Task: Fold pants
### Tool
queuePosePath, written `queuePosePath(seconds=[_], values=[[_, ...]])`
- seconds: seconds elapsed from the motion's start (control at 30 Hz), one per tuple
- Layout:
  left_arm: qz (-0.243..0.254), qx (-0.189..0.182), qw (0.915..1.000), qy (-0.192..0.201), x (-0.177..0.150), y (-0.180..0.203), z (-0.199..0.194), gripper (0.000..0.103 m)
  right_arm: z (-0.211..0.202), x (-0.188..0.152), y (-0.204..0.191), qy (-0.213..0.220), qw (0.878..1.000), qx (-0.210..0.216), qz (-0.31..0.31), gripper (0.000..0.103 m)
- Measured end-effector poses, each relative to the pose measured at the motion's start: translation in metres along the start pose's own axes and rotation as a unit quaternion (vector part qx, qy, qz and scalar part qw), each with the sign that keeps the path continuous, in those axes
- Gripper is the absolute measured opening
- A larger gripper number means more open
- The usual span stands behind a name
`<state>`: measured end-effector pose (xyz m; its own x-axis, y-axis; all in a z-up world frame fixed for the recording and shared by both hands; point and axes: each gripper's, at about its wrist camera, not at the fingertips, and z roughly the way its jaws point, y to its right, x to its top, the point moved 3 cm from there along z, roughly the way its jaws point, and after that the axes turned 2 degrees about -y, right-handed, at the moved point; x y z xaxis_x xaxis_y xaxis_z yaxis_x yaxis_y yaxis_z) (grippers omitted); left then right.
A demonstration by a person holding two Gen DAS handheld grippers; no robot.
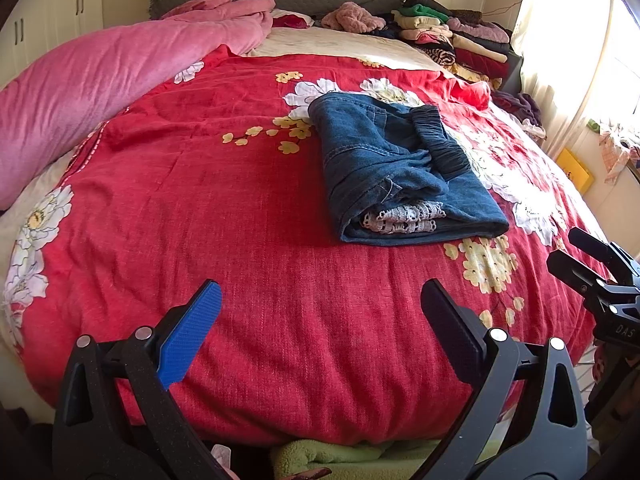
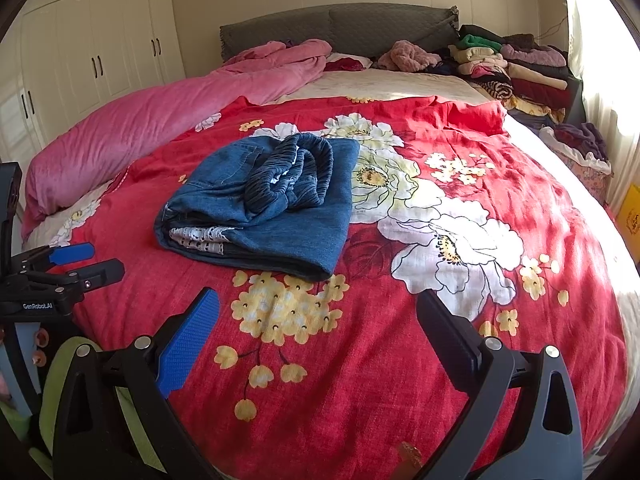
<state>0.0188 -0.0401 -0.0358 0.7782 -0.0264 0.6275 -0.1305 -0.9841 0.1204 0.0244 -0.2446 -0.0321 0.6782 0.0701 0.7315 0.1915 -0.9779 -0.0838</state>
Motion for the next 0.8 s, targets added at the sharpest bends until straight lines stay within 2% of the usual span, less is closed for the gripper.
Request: queuePosePath(seconds=[0.8], values=[[-0.001,0.005,1.0000,-0.004,0.0009,-0.0091,-0.0026,0.094,0.0018,0.0035,0.0046,-0.002,1.000,-0.019,0.003,0.098]])
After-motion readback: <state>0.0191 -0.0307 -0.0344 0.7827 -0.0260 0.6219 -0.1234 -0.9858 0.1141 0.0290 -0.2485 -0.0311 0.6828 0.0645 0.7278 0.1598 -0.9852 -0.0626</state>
